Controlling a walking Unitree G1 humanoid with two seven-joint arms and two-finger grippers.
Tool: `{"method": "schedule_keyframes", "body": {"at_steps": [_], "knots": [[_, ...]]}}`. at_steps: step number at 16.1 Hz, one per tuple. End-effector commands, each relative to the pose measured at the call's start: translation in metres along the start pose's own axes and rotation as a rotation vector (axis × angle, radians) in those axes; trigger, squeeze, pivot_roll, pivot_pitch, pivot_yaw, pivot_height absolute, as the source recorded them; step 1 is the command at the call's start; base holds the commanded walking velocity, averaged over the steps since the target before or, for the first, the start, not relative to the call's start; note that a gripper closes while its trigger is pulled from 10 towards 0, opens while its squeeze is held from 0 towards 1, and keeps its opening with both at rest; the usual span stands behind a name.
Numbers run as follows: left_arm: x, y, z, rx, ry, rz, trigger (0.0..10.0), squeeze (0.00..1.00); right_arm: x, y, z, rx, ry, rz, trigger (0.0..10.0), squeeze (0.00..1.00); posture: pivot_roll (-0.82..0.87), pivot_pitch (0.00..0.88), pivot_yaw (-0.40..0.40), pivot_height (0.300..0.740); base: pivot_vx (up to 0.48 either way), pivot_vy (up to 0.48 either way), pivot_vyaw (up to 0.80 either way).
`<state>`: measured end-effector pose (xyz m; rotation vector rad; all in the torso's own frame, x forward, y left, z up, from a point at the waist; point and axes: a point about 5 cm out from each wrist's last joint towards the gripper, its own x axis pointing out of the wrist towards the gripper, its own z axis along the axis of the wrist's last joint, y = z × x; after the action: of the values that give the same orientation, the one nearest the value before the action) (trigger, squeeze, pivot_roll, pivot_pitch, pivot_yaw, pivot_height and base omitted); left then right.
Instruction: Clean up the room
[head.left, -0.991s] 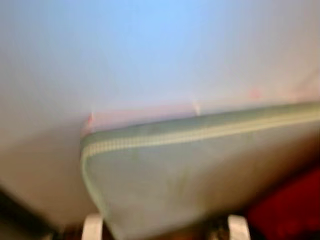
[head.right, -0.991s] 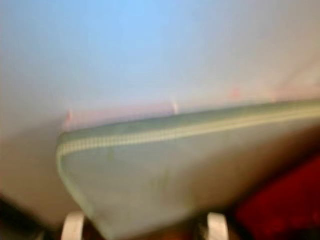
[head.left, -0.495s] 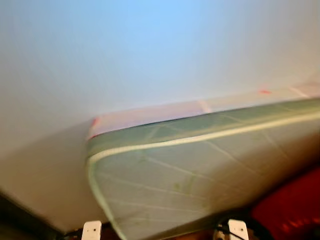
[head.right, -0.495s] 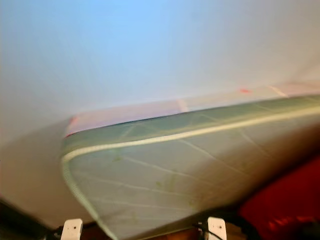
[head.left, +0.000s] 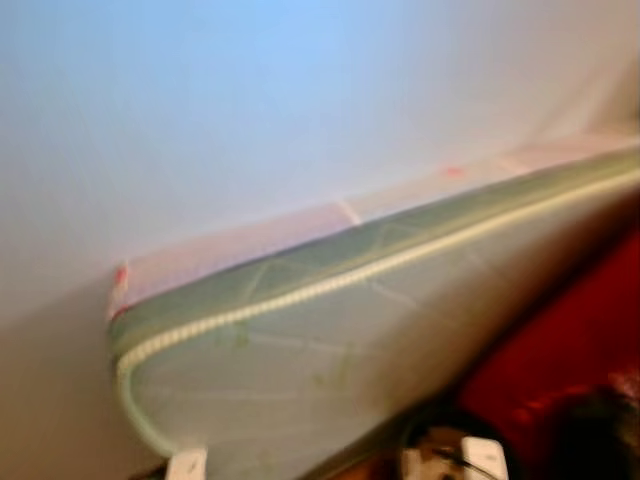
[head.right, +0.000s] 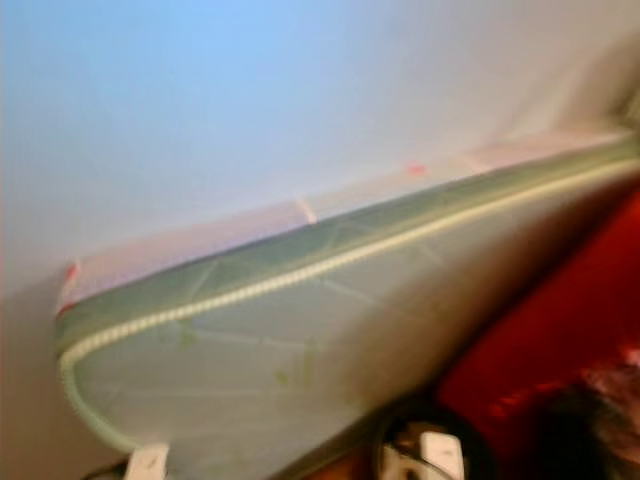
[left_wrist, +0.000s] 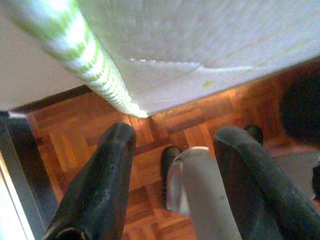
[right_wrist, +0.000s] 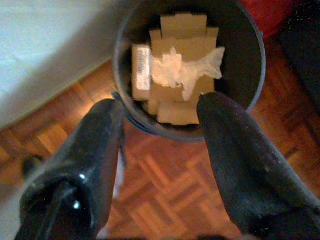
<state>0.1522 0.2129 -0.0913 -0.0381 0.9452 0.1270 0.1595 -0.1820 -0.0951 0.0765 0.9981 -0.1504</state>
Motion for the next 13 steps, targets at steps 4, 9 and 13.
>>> {"method": "schedule_keyframes", "body": {"at_steps": [4, 9, 13], "knots": [[0.008, -0.010, 0.033, 0.081, -0.060, -0.056, 10.0, 0.00, -0.003, -0.003, -0.010, 0.098, 0.025, 0.153, 10.0, 0.00, 0.02, 0.013, 0.032, 0.740, 0.000, 0.000, -0.79], [0.004, -0.004, 0.019, 0.075, -0.036, -0.050, 10.0, 0.00, -0.003, -0.005, -0.011, 0.092, 0.028, 0.151, 10.0, 0.00, 0.02, 0.013, 0.030, 0.740, 0.000, 0.000, -0.79], [0.005, -0.006, 0.020, 0.100, -0.042, -0.056, 10.0, 0.00, -0.003, -0.007, -0.007, 0.121, 0.004, 0.139, 10.0, 0.00, 0.02, 0.012, 0.031, 0.740, 0.000, 0.000, 0.00]]}}
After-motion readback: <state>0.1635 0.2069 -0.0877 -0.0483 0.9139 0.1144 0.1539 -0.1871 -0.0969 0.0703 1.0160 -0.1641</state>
